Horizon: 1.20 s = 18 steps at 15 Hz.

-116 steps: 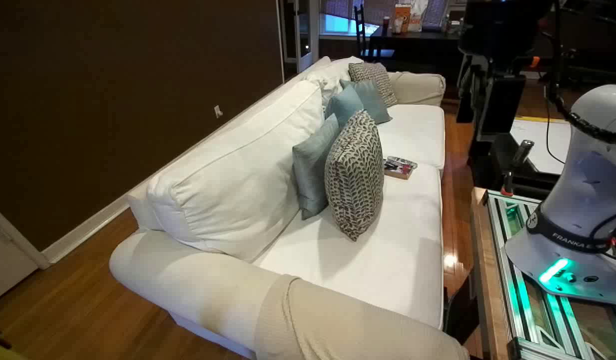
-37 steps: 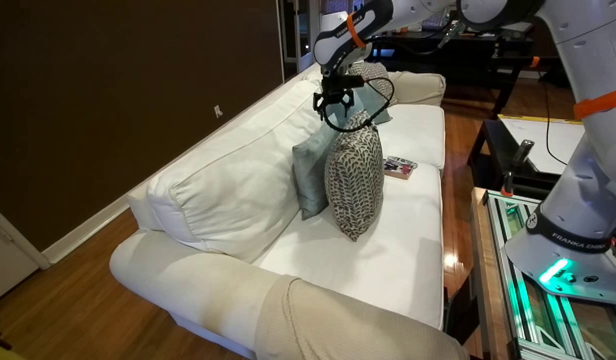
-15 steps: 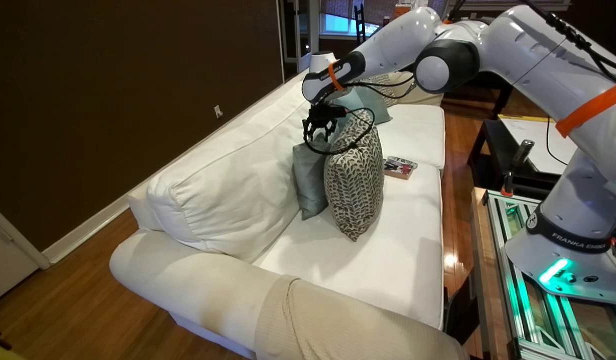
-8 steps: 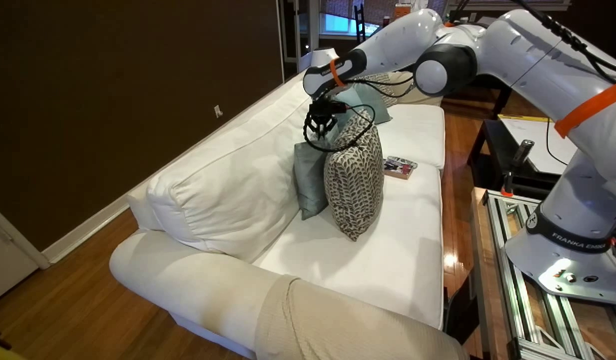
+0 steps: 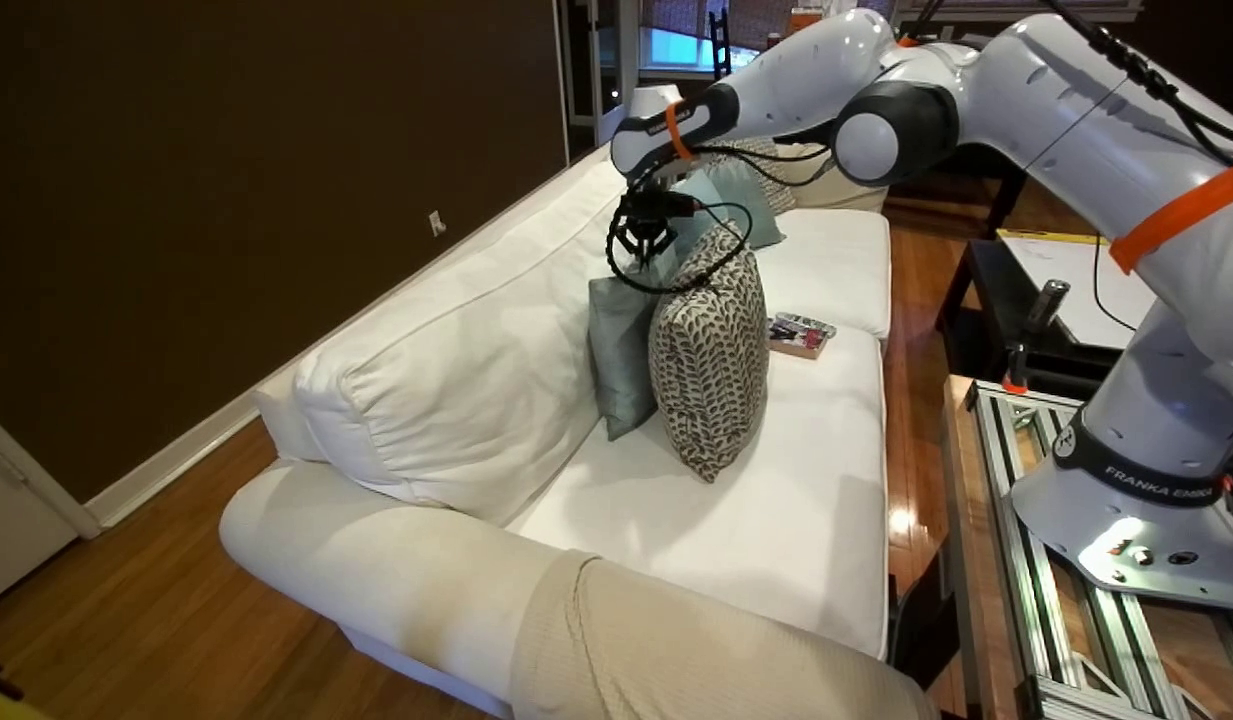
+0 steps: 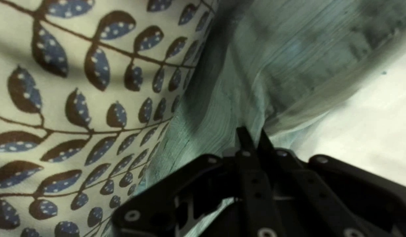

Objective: Move the grey pillow on the left forwards.

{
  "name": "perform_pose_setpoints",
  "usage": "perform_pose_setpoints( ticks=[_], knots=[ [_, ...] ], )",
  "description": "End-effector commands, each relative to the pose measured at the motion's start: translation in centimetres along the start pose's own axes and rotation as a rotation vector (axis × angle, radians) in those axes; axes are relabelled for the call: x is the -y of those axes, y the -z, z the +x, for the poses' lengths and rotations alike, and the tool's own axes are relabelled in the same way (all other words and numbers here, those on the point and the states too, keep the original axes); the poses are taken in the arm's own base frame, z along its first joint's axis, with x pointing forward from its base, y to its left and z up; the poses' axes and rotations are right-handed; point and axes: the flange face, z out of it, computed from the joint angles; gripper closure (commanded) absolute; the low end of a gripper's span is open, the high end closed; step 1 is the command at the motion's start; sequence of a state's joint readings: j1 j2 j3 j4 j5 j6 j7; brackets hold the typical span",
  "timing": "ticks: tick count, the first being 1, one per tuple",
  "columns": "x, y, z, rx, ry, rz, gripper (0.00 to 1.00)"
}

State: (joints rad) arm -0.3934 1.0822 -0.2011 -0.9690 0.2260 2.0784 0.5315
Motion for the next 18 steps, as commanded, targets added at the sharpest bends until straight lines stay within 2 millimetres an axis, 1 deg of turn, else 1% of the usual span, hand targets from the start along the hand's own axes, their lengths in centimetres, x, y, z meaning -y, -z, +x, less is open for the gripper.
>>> perform_pose_setpoints(
  ticks=[1,4,10,13,17,18],
  knots=[
    [-0.2,5.7,0.4,-0.015,-0.026,0.071,0.98],
    [-0.1,9.8,0.3,-0.051,-0.024,0.098,0.98],
    [-0.6,19.6,-0.4,-0.138,-0.025,0.163,0.98],
    [-1.7,24.7,-1.3,-0.171,-0.033,0.204,0.98],
    [-3.8,32.3,-2.9,-0.270,-0.047,0.277,0.98],
    [-4.6,34.1,-3.5,-0.296,-0.054,0.300,0.98]
  ],
)
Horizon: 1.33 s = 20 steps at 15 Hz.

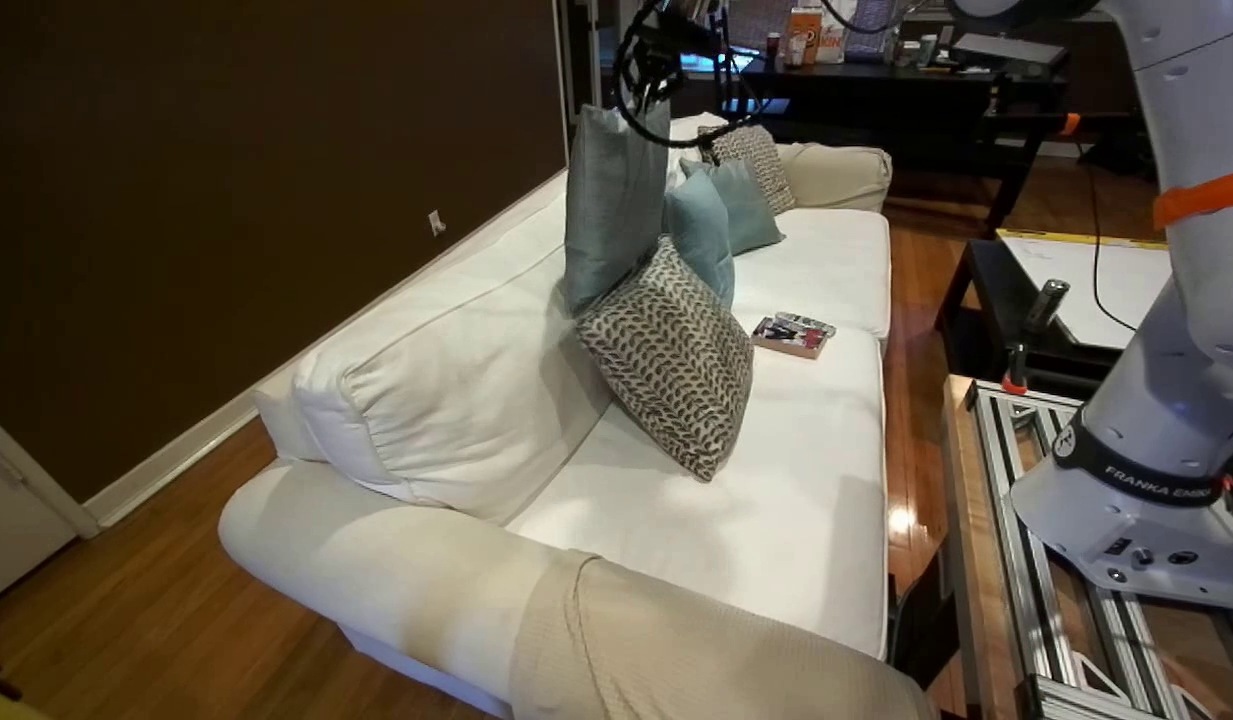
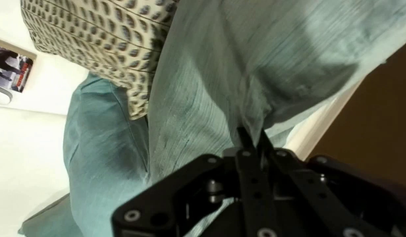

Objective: Move the grey pillow on the left forwards.

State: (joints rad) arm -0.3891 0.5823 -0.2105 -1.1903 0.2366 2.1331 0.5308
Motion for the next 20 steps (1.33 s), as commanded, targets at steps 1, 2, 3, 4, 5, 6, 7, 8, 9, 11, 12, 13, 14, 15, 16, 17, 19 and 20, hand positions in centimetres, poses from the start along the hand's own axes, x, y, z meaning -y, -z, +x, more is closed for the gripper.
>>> perform_pose_setpoints(
  ticks=[1,2,3,4,5,6,7,8,9,11,12,13,14,15,16,17,19,20],
  knots=[
    [-0.9,8.4,-1.2,-0.077,-0.021,0.071,0.98],
    [-1.3,10.0,-1.6,-0.092,-0.026,0.085,0.98],
    [-1.5,11.7,-1.9,-0.101,-0.037,0.091,0.98],
    [-2.0,13.1,-2.3,-0.088,-0.051,0.090,0.98],
    [-2.8,14.2,-2.8,-0.070,-0.076,0.086,0.98],
    [-3.6,15.2,-3.2,-0.044,-0.102,0.079,0.98],
    [-4.2,15.9,-3.5,-0.014,-0.124,0.067,0.98],
    [-5.2,16.1,-3.8,0.023,-0.131,0.053,0.98],
    [-6.1,16.0,-4.2,0.065,-0.131,0.032,0.98],
    [-7.8,15.2,-5.0,0.148,-0.119,-0.017,0.98],
    [-8.6,14.5,-5.1,0.164,-0.130,-0.041,0.98],
    [-9.3,13.6,-5.6,0.211,-0.126,-0.064,0.98],
    [-10.1,12.8,-5.8,0.234,-0.127,-0.086,0.98],
    [-10.6,12.0,-6.3,0.268,-0.124,-0.102,0.98],
    [-11.2,10.9,-6.5,0.288,-0.120,-0.117,0.98],
    [-11.7,9.8,-6.8,0.307,-0.116,-0.124,0.98],
    [-12.5,7.7,-7.8,0.344,-0.091,-0.141,0.98],
    [-12.9,6.5,-8.4,0.371,-0.071,-0.160,0.98]
  ],
)
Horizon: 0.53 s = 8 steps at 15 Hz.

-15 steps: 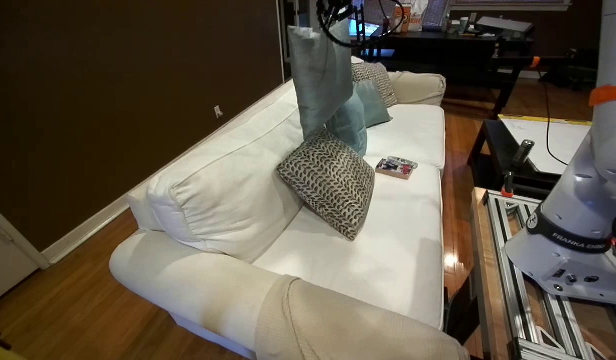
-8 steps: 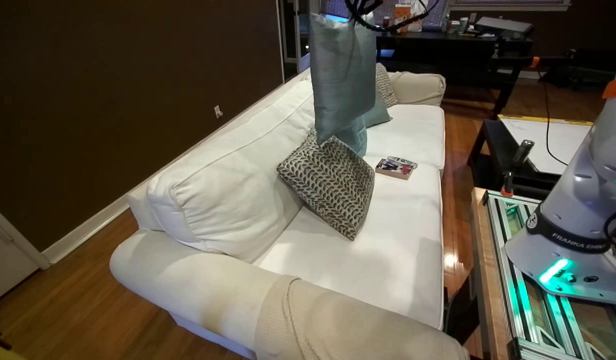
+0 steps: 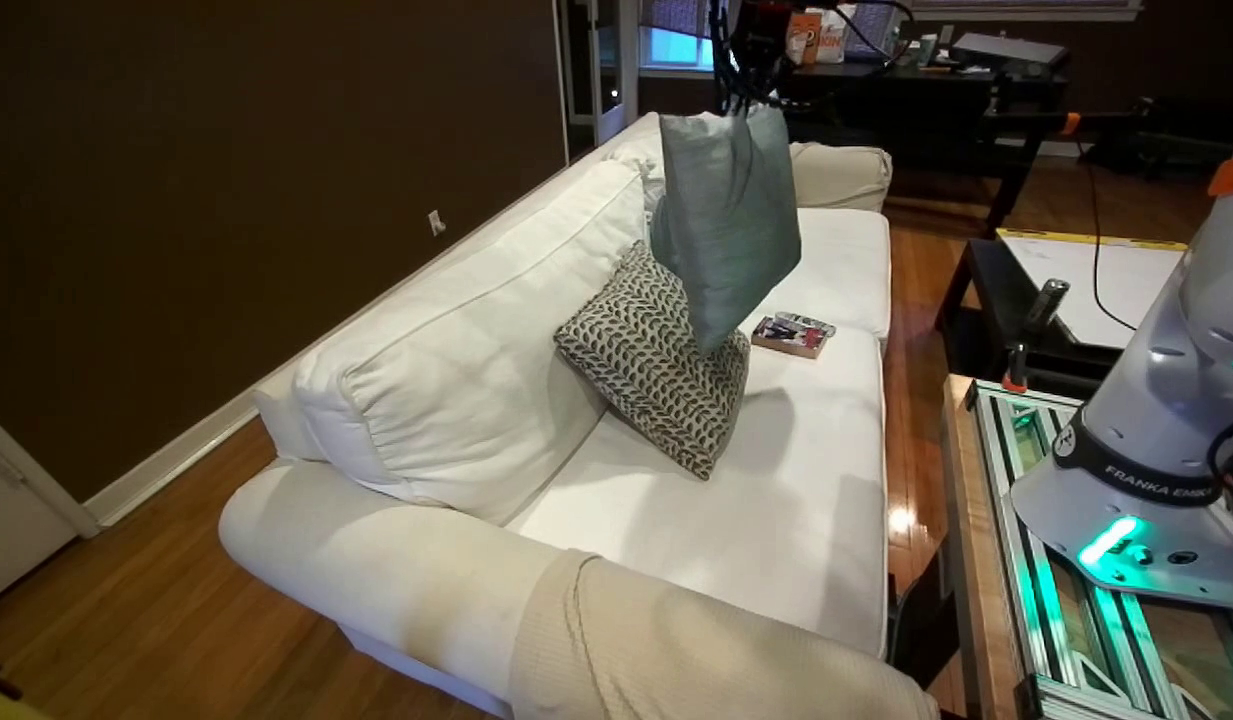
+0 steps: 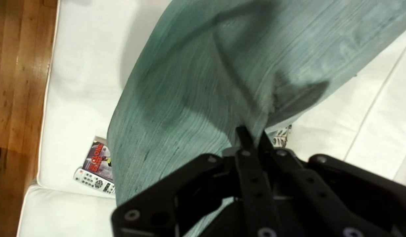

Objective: Move the grey pillow on the left forwards.

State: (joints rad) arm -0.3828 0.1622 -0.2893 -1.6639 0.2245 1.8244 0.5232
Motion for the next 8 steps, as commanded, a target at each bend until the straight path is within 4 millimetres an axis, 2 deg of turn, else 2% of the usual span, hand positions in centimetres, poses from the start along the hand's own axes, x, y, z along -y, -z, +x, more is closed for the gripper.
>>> perform_pose_setpoints(
  ticks=[1,8],
  knots=[
    [-1.2,-3.0,-1.0,0.072,0.060,-0.043,0.98],
    [-3.7,-11.6,0.0,0.175,0.163,-0.251,0.98]
  ],
)
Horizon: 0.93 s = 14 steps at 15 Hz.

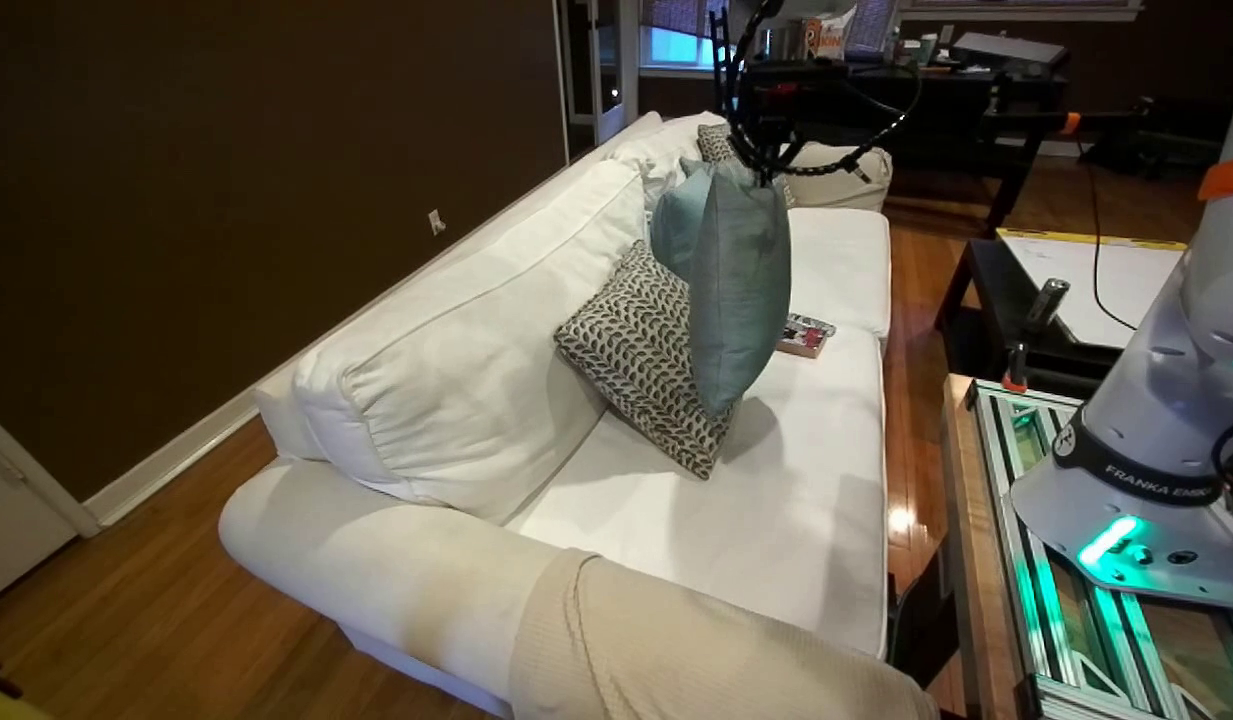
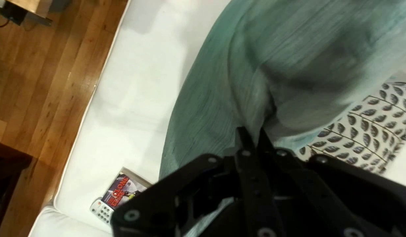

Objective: Move the grey pillow on the left forwards.

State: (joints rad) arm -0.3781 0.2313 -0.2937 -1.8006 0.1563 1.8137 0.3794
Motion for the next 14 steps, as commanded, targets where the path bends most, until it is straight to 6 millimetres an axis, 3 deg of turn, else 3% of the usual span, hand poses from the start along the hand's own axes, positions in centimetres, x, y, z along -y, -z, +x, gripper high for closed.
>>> perform_pose_setpoints(
  ticks=[1,8,10,14],
  knots=[
    [-0.5,-2.8,0.9,0.058,0.042,-0.100,0.98],
    [-0.5,-10.9,4.5,0.131,0.008,-0.237,0.98],
    [-0.2,-12.6,5.5,0.126,0.007,-0.275,0.98],
    [1.0,-14.1,7.2,0.084,0.002,-0.330,0.98]
  ],
)
